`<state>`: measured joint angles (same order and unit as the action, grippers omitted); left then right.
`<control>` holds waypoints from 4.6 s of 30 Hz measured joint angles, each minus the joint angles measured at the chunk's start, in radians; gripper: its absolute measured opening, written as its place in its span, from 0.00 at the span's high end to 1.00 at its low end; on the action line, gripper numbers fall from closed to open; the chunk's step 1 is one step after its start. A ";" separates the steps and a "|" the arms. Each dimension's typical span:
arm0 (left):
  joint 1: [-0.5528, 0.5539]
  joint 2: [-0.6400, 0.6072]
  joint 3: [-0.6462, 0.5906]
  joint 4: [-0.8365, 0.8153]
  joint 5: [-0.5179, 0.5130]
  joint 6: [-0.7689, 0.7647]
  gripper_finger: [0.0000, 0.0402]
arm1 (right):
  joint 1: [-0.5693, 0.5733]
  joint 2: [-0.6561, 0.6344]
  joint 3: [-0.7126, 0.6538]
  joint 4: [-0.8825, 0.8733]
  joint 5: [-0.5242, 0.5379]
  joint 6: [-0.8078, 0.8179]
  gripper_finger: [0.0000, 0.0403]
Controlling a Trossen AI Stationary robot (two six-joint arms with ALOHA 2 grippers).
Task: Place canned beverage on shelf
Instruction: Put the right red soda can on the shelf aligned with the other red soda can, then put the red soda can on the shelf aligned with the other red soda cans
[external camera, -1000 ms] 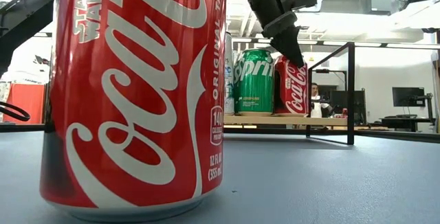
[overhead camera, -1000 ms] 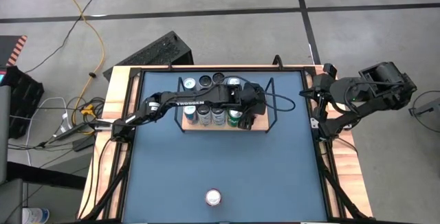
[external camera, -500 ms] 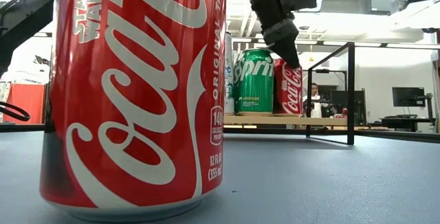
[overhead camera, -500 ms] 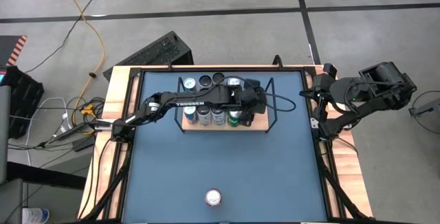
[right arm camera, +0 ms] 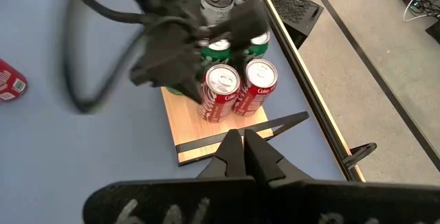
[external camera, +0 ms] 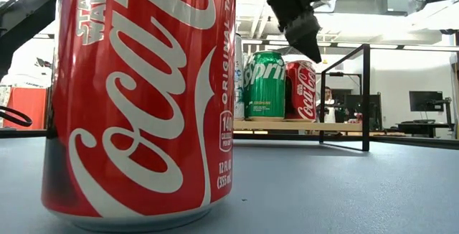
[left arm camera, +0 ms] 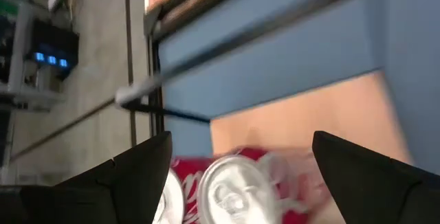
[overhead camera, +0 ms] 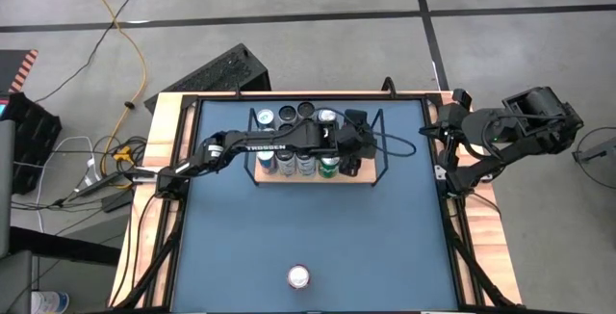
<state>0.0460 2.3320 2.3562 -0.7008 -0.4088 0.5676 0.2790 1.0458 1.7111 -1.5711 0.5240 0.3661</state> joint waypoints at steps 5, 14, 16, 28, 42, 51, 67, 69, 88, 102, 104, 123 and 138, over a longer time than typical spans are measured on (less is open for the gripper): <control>-0.079 -0.094 0.000 -0.116 0.006 -0.028 0.16 | 0.000 -0.003 0.000 0.000 -0.001 -0.004 1.00; -0.284 -0.322 0.000 -0.406 0.194 -0.646 0.16 | 0.000 -0.012 0.000 0.000 -0.001 -0.008 1.00; -0.335 -0.337 0.000 -0.415 0.173 -0.759 0.16 | 0.000 -0.013 0.000 0.000 0.000 -0.008 1.00; -0.533 -0.325 -0.004 -0.430 -0.028 -0.989 0.16 | -0.032 0.034 -0.258 0.330 -0.004 -0.276 0.97; -0.619 -0.326 -0.004 -0.491 -0.048 -1.130 0.16 | -0.288 0.273 -0.341 0.594 -0.254 -0.665 0.38; -0.657 -0.326 -0.004 -0.557 -0.050 -1.178 0.16 | -0.409 0.434 -0.341 0.611 -0.406 -0.909 0.39; -0.682 -0.343 -0.003 -0.655 -0.114 -1.220 0.16 | -0.489 0.509 -0.340 0.625 -0.391 -0.889 0.43; -0.682 -0.343 -0.003 -0.657 -0.123 -1.220 0.16 | -0.489 0.505 -0.340 0.617 -0.387 -0.887 0.45; -0.681 -0.344 -0.003 -0.631 -0.157 -1.227 0.16 | -0.491 0.505 -0.324 0.585 -0.361 -0.826 0.49; -0.681 -0.344 -0.003 -0.625 -0.184 -1.237 0.16 | -0.460 0.476 -0.280 0.600 -0.326 -0.787 0.49; -0.680 -0.344 -0.003 -0.625 -0.184 -1.244 0.16 | -0.445 0.454 -0.246 0.592 -0.339 -0.775 0.49; -0.731 -0.334 -0.331 -0.218 -0.040 -1.375 0.16 | -0.292 0.170 0.136 0.423 -0.235 -0.569 0.49; -0.745 -0.279 -0.430 -0.163 -0.098 -1.430 0.16 | -0.294 0.164 0.130 0.282 -0.207 -0.520 0.49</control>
<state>-0.6991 2.0533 1.9259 -0.8635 -0.5064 -0.8624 -0.0154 1.2097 1.8409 -1.2892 0.3172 -0.1543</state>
